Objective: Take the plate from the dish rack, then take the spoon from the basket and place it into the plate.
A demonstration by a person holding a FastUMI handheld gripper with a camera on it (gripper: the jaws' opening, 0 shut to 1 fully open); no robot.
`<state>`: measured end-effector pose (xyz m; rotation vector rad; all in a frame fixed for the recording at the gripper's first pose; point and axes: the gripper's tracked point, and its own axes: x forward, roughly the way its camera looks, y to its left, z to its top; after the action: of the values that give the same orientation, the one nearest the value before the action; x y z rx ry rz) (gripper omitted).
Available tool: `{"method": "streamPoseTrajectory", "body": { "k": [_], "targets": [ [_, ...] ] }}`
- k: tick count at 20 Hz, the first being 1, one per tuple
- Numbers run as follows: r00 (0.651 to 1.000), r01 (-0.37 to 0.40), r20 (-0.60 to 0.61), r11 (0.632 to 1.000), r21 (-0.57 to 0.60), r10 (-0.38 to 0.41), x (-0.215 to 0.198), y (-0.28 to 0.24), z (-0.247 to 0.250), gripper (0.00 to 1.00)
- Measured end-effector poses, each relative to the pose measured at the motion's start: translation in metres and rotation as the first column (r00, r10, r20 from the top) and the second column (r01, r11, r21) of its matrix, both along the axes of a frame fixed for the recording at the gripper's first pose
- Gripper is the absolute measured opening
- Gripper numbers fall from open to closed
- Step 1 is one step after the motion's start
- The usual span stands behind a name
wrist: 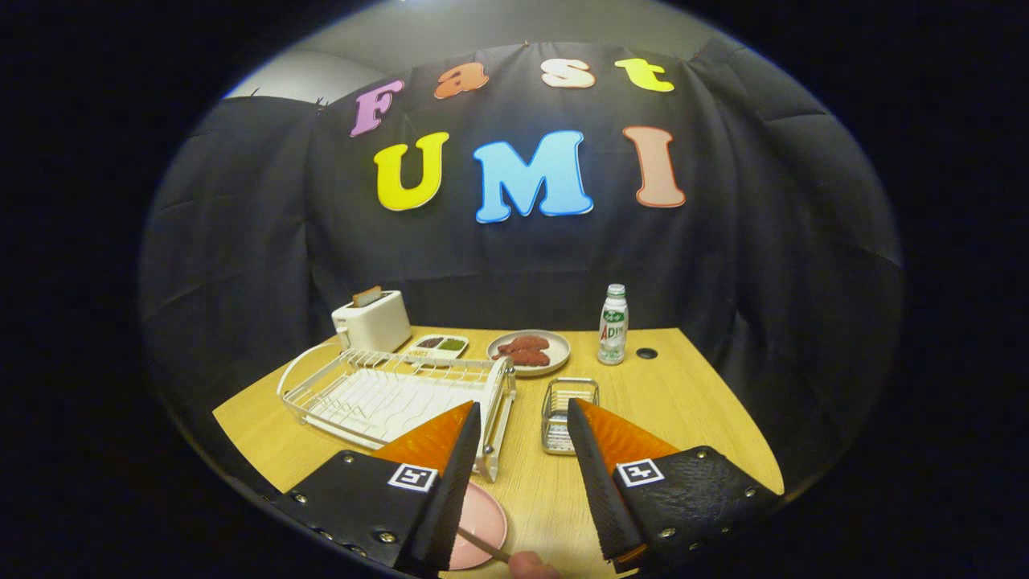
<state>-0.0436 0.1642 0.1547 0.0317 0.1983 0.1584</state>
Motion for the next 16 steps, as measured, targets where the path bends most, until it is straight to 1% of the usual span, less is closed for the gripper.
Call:
{"method": "streamPoseTrajectory", "body": {
  "k": [2,5,7,8,9,10,13,16],
  "targets": [
    [0.999,0.006,0.047,1.0,0.008,-0.006,0.005,-0.003,0.023,0.67],
    [0.992,0.042,0.121,0.999,0.009,-0.042,0.01,-0.016,0.055,0.67],
    [0.984,0.057,0.171,0.998,0.013,-0.058,0.012,-0.02,0.073,0.74],
    [0.98,0.067,0.184,0.998,0.016,-0.069,0.012,-0.024,0.078,0.79],
    [0.979,0.068,0.192,0.997,0.022,-0.071,0.011,-0.025,0.082,0.8],
    [0.976,0.081,0.202,0.996,0.028,-0.085,0.011,-0.029,0.087,0.85],
    [0.964,0.128,0.23,0.991,0.041,-0.134,0.009,-0.045,0.096,0.85],
    [0.96,0.147,0.236,0.988,0.048,-0.154,0.009,-0.056,0.099,0.85]
  ]
}}
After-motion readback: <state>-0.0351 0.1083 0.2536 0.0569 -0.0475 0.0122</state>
